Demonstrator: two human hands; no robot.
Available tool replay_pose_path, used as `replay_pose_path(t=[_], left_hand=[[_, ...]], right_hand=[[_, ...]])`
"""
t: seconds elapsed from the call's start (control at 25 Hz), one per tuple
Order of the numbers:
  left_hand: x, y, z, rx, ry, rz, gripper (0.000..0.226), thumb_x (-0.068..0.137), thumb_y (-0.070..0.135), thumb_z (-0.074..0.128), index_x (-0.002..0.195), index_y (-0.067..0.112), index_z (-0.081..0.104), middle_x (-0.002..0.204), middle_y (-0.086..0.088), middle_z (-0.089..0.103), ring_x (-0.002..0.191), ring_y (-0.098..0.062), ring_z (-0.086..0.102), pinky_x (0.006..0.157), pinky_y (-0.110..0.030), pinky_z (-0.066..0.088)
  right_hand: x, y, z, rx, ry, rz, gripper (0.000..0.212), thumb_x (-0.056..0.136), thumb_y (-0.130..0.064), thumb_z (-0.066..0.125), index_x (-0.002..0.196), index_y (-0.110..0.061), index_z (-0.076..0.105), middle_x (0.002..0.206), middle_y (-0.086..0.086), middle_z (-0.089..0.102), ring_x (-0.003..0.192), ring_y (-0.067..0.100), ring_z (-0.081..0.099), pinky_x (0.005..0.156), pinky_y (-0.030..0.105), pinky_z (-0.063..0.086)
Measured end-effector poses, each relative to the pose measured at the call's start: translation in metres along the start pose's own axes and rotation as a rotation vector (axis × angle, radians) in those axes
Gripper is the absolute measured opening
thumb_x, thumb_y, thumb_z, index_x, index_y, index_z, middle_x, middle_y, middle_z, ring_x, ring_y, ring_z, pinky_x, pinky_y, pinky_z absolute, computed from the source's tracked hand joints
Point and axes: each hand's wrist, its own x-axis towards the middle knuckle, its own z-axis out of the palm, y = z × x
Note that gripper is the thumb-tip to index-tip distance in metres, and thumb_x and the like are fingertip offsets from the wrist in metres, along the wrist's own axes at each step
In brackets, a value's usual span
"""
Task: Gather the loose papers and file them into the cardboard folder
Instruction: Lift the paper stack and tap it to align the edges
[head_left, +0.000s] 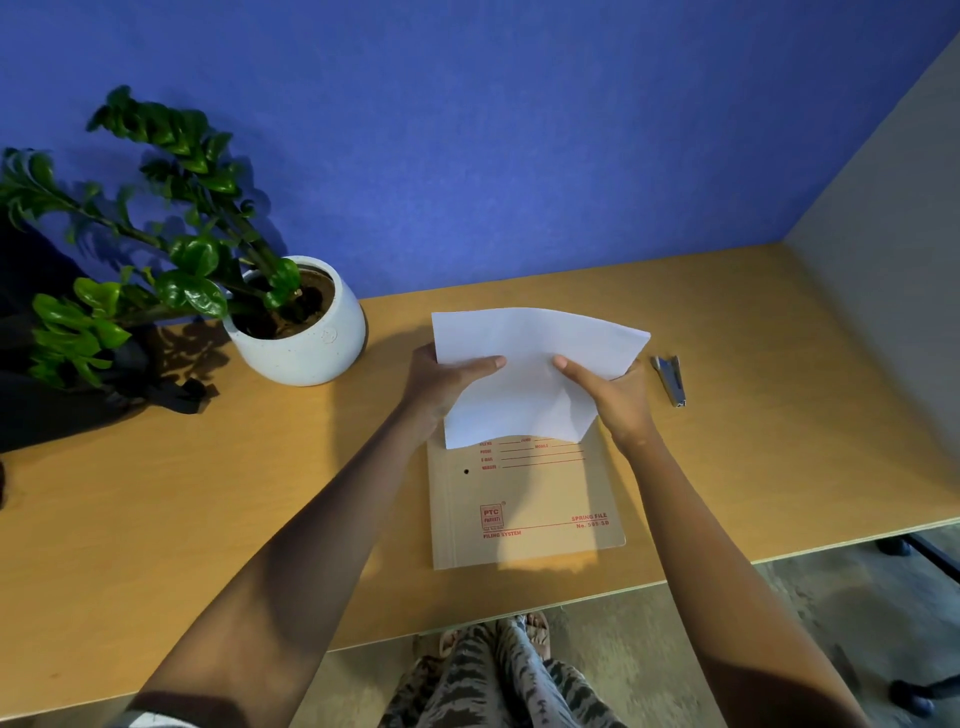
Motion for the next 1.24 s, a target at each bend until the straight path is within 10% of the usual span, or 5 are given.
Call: replay_pose_path(t=[1.24], left_hand=[[-0.016,-0.033,0.0,0.029,-0.048,-0.082,0.038,0.069,0.013,0.09,0.097,0.024,0.068,0.098,0.002,0.075,0.092,-0.017,0.072,0.068,-0.027,0.057]], right_hand=[[-0.012,0.039,-0.007,-0.088,-0.04,0.157,0.037,0.066,-0.02,0.093,0.095,-0.026,0.073,0.097,-0.01,0.078,0.089,0.01,0.075,0.068,0.021,0.06]])
